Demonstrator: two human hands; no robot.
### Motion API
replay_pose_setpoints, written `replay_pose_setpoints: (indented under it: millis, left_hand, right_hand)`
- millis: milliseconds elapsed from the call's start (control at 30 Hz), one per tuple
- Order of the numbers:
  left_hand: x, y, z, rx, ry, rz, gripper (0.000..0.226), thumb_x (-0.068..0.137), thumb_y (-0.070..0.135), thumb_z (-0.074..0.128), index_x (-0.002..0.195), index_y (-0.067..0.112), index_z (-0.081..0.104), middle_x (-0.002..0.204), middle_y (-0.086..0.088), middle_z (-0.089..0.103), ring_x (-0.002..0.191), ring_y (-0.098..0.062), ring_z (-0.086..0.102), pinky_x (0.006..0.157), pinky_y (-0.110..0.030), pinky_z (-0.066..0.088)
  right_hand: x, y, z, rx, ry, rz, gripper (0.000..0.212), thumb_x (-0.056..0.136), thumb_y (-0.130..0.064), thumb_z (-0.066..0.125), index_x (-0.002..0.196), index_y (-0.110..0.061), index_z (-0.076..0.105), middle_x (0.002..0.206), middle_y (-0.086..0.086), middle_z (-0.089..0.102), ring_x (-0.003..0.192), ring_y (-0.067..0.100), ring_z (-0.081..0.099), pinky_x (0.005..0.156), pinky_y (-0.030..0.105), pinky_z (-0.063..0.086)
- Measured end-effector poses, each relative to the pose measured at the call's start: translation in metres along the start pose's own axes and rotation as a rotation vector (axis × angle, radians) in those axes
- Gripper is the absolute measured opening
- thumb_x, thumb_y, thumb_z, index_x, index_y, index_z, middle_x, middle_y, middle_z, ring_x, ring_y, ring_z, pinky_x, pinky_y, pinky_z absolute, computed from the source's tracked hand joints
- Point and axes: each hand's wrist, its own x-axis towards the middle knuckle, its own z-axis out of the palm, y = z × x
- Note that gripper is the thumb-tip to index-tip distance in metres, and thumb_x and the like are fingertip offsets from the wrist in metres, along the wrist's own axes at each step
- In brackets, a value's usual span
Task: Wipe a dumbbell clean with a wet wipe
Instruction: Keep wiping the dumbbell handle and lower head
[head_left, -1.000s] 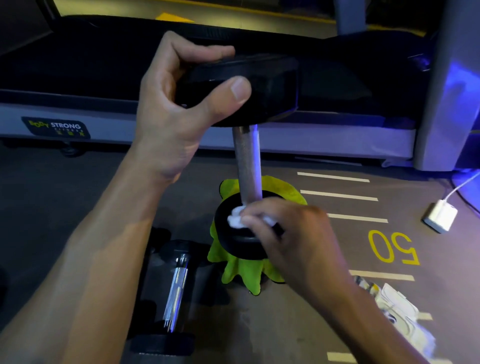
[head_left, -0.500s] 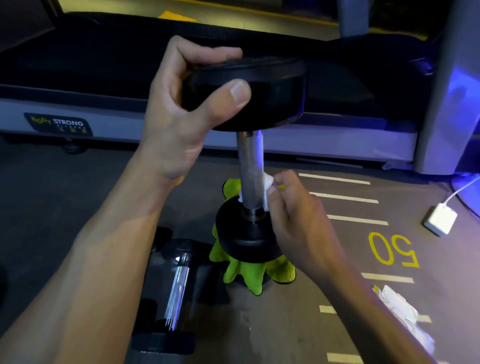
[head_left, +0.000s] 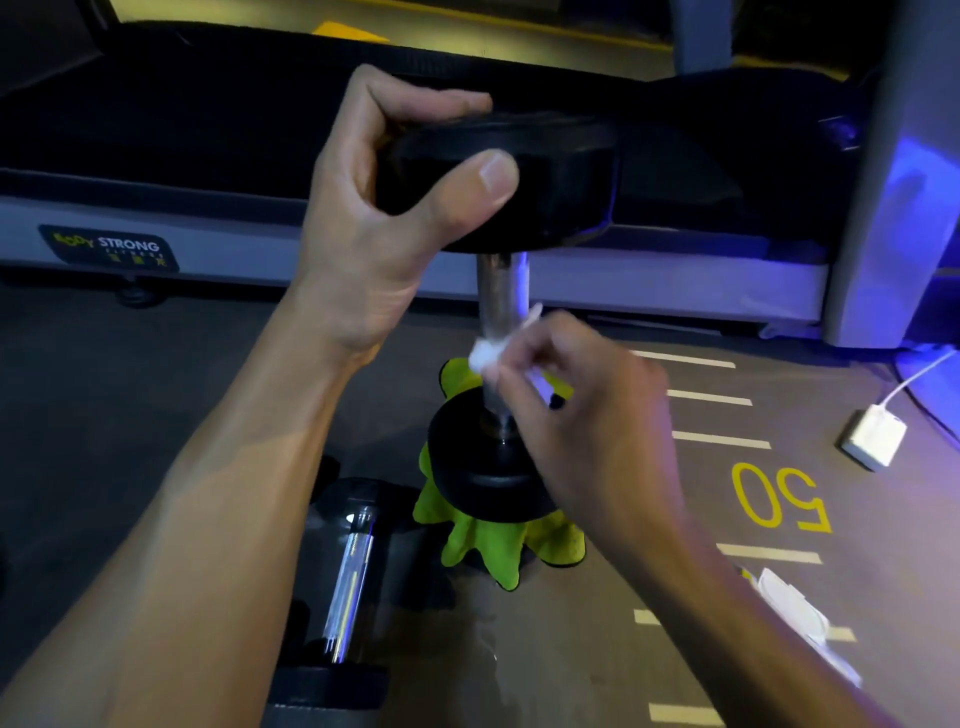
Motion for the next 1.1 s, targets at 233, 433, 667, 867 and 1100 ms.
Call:
replay_pose_setpoints:
  millis: [233,433,667,867,1100]
  left_hand:
    - [0.0,-0.002,-0.001,0.012,-0.024,0.023,0.042,0.084,0.039,0.076,0.114,0.018,0.056,0.136,-0.017,0.065,0.128,-0.039,0.061,0.106,-0.069,0.046]
    - [0.001,0.001,-0.001,-0.028,-0.047,-0.024,0.04,0.083,0.036,0.074,0.114,0.019,0.055,0.14,-0.019,0.062,0.13,-0.041,0.059,0.106,-0.07,0.046]
    - [-0.008,0.007,-0.009,-0.083,-0.076,-0.076,0.037,0.085,0.034,0.065,0.118,0.021,0.056,0.151,-0.019,0.052,0.138,-0.039,0.054,0.111,-0.061,0.048]
    - [-0.017,0.01,-0.014,-0.033,-0.067,-0.217,0.052,0.08,0.054,0.071,0.128,0.041,0.056,0.133,0.003,0.064,0.121,-0.022,0.067,0.093,-0.05,0.059]
    - [-0.018,0.013,0.005,0.008,0.025,-0.131,0.067,0.076,0.041,0.083,0.133,0.023,0.052,0.125,-0.001,0.064,0.116,-0.017,0.066,0.095,-0.044,0.059]
  right_hand:
    - [-0.003,0.008,0.018,0.343,0.111,0.095,0.014,0.099,-0.024,0.069,0.1,-0.016,0.057,0.089,-0.006,0.075,0.087,0.013,0.075,0.079,0.052,0.059]
    - [0.035,0.003,0.008,0.588,0.031,0.07,0.017,0.102,-0.015,0.062,0.117,-0.008,0.056,0.1,-0.002,0.076,0.098,0.01,0.072,0.09,0.041,0.058]
    - [0.022,0.025,0.005,0.55,-0.323,0.112,0.02,0.11,-0.024,0.045,0.11,-0.01,0.06,0.082,0.004,0.061,0.08,0.022,0.058,0.082,0.049,0.049]
    - [0.033,0.024,0.003,0.553,-0.483,0.102,0.032,0.109,-0.023,0.04,0.119,-0.001,0.062,0.11,0.019,0.07,0.106,0.022,0.066,0.101,0.05,0.048]
    - [0.032,0.026,0.01,0.58,-0.428,0.036,0.031,0.11,-0.02,0.037,0.113,0.002,0.058,0.098,0.015,0.064,0.096,0.036,0.063,0.09,0.057,0.05]
